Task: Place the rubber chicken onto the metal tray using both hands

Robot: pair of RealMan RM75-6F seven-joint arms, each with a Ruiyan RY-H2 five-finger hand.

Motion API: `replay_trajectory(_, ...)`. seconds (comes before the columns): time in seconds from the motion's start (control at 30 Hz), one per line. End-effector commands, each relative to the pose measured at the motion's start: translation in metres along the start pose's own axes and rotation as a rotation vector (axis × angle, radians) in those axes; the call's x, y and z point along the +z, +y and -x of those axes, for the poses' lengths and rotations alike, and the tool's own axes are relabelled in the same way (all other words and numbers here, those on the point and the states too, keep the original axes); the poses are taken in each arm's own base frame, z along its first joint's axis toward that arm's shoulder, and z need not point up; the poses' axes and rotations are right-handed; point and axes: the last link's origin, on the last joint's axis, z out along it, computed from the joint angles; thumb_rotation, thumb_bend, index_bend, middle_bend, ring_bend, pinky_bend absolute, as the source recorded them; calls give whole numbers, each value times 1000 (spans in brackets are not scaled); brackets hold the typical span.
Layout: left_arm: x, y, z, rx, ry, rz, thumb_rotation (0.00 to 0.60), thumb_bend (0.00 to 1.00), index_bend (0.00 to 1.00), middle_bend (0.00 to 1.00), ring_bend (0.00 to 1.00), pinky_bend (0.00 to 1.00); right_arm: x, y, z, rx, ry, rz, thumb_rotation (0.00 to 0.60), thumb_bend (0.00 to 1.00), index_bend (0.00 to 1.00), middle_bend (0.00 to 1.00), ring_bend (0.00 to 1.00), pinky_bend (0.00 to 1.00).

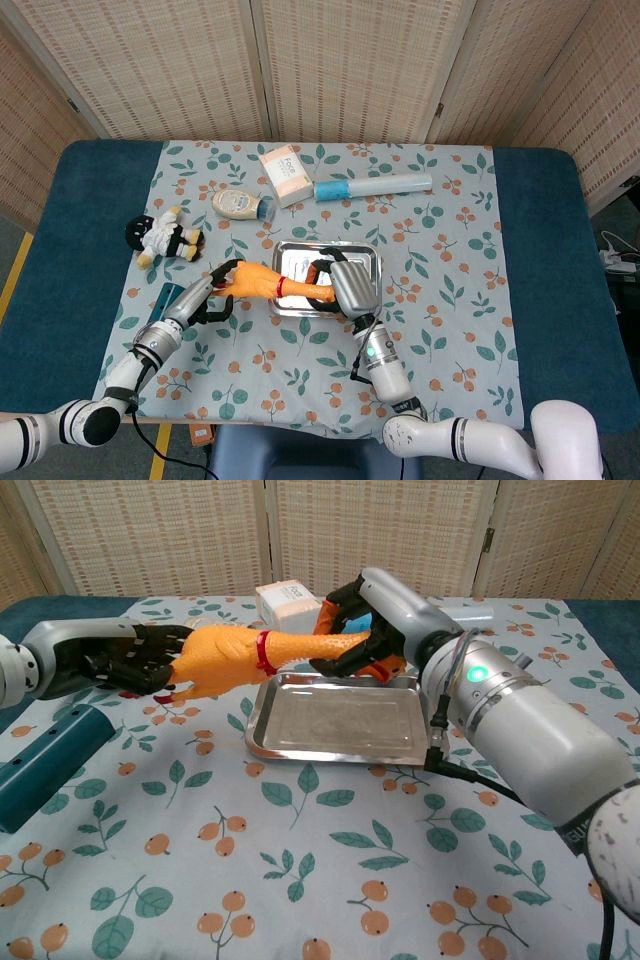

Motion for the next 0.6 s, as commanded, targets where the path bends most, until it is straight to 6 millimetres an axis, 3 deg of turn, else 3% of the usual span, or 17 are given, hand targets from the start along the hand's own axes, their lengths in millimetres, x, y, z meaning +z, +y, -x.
replay_trajectory(0.03,6,3,-4,-51,-2,-1,600,386,0,0,0,97,1,-2,-2,6,-16,8,600,288,931,548,600,727)
replay_trajectory(0.6,22,0,-6,-68,-40,-10,600,359,0,0,0,47,10,0,-11,22,-20,41,600,288,932,548,600,727)
